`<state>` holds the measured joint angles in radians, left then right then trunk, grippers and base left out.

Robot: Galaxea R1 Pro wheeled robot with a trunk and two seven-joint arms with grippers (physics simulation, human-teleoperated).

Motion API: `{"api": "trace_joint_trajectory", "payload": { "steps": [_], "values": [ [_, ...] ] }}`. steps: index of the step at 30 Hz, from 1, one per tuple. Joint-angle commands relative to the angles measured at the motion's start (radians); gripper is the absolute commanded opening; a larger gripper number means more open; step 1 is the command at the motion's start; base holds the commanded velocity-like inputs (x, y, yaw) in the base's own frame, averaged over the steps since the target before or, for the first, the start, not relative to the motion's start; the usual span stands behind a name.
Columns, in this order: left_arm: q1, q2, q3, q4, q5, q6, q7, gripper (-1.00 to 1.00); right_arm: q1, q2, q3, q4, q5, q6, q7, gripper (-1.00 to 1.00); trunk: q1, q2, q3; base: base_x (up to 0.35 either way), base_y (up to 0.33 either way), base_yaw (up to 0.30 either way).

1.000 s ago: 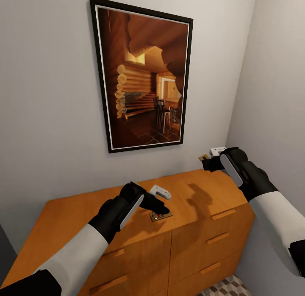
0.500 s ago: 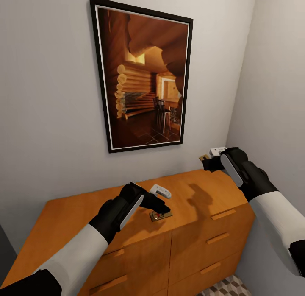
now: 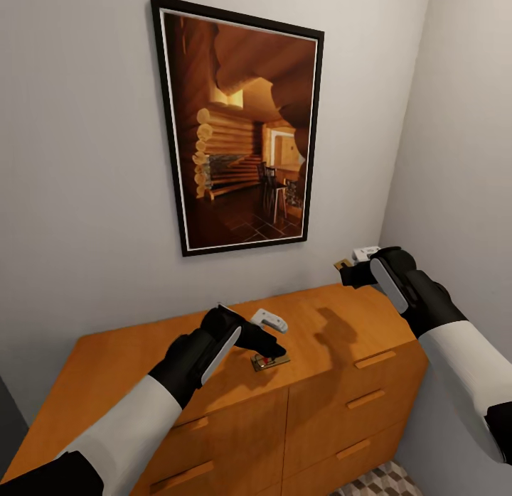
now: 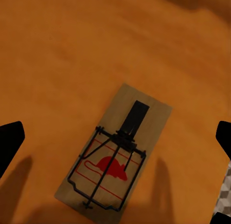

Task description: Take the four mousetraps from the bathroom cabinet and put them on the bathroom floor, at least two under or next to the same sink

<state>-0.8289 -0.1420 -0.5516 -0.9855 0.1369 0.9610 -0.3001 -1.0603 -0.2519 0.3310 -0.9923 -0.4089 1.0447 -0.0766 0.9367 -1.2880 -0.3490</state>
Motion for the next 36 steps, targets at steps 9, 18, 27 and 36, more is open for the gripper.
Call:
{"api": "trace_joint_trajectory", "payload": {
  "steps": [9,18,27,36],
  "values": [
    [-0.007,0.014,-0.035,-0.018,0.01,0.031,-0.033,1.0,0.027,-0.002,0.004,0.009,-0.002,0.003,-0.007,-1.0,0.0,-0.001,-0.001,0.0,0.0,0.0],
    [-0.003,0.019,-0.047,-0.036,0.011,0.078,-0.04,1.0,0.047,-0.008,0.005,-0.001,0.002,0.003,-0.008,-1.0,0.0,-0.001,-0.001,0.0,0.0,0.0],
    [-0.003,0.03,-0.047,-0.078,0.012,0.083,-0.04,1.0,0.048,-0.009,0.005,-0.002,0.003,0.003,-0.008,-1.0,0.0,-0.001,-0.001,0.0,0.0,-0.019],
    [-0.004,0.035,-0.045,-0.087,0.011,0.084,-0.038,1.0,0.048,-0.01,0.005,-0.002,0.005,0.003,-0.008,-1.0,0.0,-0.001,-0.001,0.0,0.0,-0.137]
  ]
}}
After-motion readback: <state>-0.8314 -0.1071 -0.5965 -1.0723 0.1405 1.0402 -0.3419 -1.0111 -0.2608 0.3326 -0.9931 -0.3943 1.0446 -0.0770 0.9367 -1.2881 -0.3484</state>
